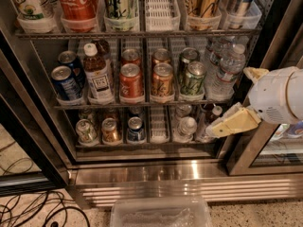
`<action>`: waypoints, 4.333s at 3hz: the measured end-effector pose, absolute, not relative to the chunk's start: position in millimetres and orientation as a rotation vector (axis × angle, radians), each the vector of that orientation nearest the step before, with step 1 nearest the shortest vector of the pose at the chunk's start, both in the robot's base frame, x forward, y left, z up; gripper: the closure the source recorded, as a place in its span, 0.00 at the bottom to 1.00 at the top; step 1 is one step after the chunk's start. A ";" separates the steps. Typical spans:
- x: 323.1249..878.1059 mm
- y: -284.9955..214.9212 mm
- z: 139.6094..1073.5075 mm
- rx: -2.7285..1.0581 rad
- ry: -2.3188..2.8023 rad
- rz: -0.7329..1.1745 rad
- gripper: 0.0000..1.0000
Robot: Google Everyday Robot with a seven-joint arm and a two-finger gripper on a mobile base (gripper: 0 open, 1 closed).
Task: Pick green can from middle shelf of fridge
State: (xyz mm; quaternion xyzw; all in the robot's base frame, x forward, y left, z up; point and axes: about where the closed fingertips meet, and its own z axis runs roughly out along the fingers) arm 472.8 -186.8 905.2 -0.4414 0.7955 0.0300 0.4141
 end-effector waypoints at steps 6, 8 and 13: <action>510.1 -191.2 856.4 -0.508 1.702 0.171 0.00; 512.8 -158.4 871.1 -0.539 1.662 0.214 0.00; 560.9 -140.4 838.3 -0.405 1.647 0.153 0.28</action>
Offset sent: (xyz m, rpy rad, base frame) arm 0.0018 -0.0018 -0.0193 0.2270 -0.1714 -0.1352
